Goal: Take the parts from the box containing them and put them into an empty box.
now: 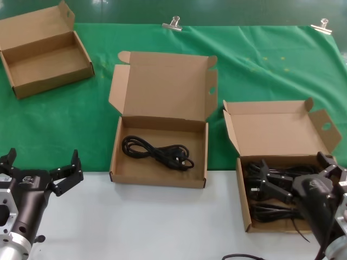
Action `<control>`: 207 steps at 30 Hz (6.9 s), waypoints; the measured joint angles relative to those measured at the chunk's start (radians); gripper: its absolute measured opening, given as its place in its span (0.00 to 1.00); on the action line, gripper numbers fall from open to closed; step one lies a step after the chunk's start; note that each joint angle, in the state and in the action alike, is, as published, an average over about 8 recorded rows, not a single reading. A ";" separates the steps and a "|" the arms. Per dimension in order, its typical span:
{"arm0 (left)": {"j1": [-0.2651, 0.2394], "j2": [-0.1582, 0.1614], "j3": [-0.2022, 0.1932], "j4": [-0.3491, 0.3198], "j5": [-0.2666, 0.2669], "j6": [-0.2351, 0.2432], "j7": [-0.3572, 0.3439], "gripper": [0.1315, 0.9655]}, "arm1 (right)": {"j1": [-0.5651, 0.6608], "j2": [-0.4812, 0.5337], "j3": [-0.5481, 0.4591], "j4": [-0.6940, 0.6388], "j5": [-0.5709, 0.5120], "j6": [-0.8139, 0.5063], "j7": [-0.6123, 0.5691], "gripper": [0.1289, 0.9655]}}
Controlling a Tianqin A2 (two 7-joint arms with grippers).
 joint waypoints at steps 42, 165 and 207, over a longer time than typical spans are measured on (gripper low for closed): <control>0.000 0.000 0.000 0.000 0.000 0.000 0.000 1.00 | 0.000 0.000 0.000 0.000 0.000 0.000 0.000 1.00; 0.000 0.000 0.000 0.000 0.000 0.000 0.000 1.00 | 0.000 0.000 0.000 0.000 0.000 0.000 0.000 1.00; 0.000 0.000 0.000 0.000 0.000 0.000 0.000 1.00 | 0.000 0.000 0.000 0.000 0.000 0.000 0.000 1.00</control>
